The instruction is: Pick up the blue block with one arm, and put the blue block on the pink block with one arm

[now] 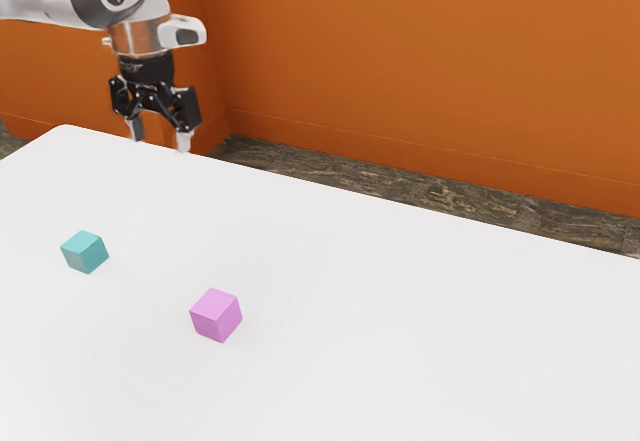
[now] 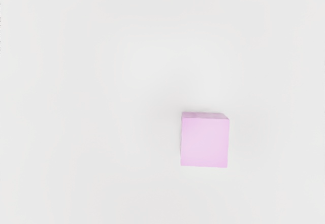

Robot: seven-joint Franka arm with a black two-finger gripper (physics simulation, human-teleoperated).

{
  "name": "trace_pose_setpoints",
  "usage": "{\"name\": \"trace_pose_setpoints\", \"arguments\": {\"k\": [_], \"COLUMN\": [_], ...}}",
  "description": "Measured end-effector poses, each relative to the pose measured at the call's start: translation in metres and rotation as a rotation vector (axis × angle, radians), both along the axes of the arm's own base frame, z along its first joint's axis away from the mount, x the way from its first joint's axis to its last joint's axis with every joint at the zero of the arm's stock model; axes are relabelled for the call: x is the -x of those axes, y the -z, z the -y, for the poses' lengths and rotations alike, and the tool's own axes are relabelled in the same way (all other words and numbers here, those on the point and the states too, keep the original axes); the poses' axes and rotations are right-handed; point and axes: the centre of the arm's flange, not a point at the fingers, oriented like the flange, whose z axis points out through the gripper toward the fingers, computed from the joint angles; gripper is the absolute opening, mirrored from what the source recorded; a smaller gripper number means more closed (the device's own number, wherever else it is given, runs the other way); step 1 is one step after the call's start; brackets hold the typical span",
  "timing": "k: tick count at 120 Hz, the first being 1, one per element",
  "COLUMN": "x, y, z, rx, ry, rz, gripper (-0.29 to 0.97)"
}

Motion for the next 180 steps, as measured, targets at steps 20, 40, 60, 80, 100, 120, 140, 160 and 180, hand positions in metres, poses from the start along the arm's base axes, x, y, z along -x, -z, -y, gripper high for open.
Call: {"name": "trace_pose_setpoints", "arguments": {"k": [20,40,60,80,100,120,140,160,180], "x": [-0.005,-0.005,0.022,0.097,0.132,0.093,0.077,0.085,0.076], "y": [-0.011,-0.021,0.008,0.091,0.122,0.158,0.189,0.215,0.233], "z": [0.011,-0.003,-0.049,-0.190,-0.256,-0.235,-0.243,-0.282,-0.292], "rx": [-0.006,-0.021,-0.020,-0.015,-0.026,-0.012,-0.001,-0.001,-0.003], "ry": [0.024,-0.016,-0.145,-0.460,-0.590,-0.480,-0.425,-0.414,-0.335], "rz": [0.076,0.109,0.058,-0.018,-0.002,0.027,0.064,0.098,0.136], "gripper": [0.68,0.68,0.68,0.68,0.68,0.68,0.68,0.68,0.68]}}
